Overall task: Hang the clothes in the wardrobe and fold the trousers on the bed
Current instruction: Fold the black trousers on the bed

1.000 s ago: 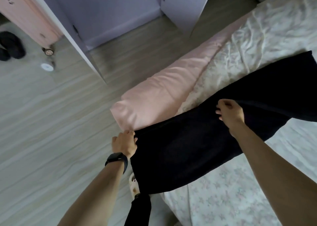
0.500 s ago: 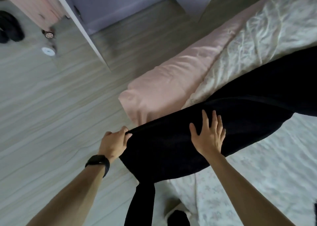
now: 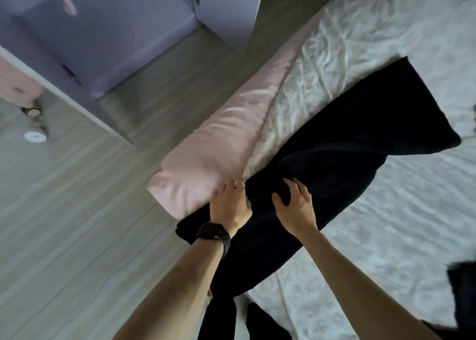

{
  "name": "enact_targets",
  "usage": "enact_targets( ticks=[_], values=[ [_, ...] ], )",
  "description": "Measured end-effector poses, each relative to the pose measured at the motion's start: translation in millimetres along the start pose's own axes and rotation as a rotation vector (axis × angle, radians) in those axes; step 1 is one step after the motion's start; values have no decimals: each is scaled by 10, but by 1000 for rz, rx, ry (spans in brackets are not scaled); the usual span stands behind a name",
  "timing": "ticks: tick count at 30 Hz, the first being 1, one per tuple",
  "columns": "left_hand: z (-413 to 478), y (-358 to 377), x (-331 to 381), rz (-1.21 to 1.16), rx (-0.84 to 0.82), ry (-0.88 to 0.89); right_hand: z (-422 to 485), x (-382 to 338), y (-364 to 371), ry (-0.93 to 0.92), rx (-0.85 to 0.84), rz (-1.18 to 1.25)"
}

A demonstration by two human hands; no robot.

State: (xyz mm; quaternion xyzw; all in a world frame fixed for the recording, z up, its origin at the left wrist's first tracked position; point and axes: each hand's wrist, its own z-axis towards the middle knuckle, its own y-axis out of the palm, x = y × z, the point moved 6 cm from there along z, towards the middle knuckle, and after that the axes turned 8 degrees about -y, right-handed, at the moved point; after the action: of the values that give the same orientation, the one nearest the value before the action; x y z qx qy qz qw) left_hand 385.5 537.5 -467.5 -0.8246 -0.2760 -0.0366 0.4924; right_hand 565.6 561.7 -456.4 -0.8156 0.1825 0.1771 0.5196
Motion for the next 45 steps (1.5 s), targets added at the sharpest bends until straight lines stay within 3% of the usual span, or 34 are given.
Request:
enact_targets(
  ticks=[12, 19, 24, 26, 29, 32, 34, 36, 37, 40, 42, 45],
  values=[
    [554, -474, 2183, 109, -17, 475, 297, 1305, -1672, 416, 416, 621],
    [929, -10, 3425, 366, -35, 700, 849, 2456, -2211, 734, 526, 1002],
    [1160, 451, 4022, 583, -22, 759, 1399, 3003, -2692, 783, 669, 1240],
    [1165, 466, 4168, 621, 67, 839, 1557, 3072, -2907, 776, 706, 1323],
    [1259, 196, 4310, 485, 259, 1002, 1859, 2994, -3232, 684, 871, 1354],
    [1646, -192, 4204, 308, 235, 816, 2222, 2505, -3490, 497, 959, 1270],
    [2015, -382, 3955, 185, 191, 491, 2496, 2108, -3501, 342, 771, 1251],
    [2285, -446, 3724, 164, 122, 258, 2635, 1925, -3338, 319, 543, 1192],
    [2371, -421, 3661, 202, 66, 221, 2614, 1951, -3239, 360, 498, 1113],
    [2579, -367, 3696, 190, -118, 221, 2326, 2282, -2958, 511, 596, 860],
    [2779, -380, 3897, 120, -178, 245, 2162, 2521, -2797, 604, 664, 848],
    [3072, -382, 4251, -102, -251, 222, 2154, 2732, -2677, 641, 626, 942]
  ],
)
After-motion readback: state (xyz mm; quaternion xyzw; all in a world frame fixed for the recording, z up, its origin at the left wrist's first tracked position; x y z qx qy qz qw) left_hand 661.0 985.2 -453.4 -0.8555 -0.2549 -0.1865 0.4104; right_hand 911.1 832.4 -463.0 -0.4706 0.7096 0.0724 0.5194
